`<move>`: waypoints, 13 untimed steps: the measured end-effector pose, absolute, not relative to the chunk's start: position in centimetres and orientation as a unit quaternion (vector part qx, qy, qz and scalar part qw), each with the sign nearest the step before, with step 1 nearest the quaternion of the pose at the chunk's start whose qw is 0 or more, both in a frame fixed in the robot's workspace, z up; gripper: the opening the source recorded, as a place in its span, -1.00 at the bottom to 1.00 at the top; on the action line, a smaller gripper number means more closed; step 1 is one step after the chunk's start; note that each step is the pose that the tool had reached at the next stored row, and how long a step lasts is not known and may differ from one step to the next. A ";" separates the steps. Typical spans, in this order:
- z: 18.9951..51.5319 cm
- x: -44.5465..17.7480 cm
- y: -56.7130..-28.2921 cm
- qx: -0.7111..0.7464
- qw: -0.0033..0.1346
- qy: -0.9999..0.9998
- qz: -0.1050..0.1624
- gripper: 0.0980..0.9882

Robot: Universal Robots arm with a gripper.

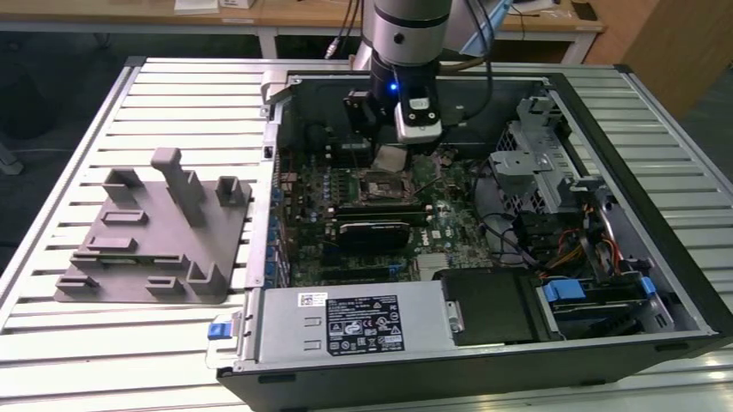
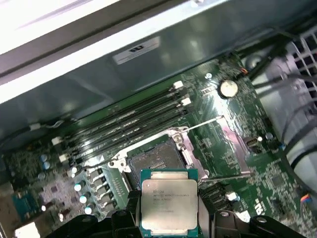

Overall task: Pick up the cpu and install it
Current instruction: 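Place the cpu into insertion slot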

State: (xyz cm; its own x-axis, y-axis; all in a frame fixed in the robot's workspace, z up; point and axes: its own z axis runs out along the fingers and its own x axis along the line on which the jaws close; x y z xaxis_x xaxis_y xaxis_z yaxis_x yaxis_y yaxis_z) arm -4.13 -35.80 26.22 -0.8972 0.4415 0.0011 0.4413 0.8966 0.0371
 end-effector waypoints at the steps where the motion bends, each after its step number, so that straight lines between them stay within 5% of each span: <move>1: 26.2 -4.1 -35.8 0.235 0.004 0.972 0.018 0.00; 13: 26.2 -4.1 -35.8 0.339 0.006 0.941 0.017 0.00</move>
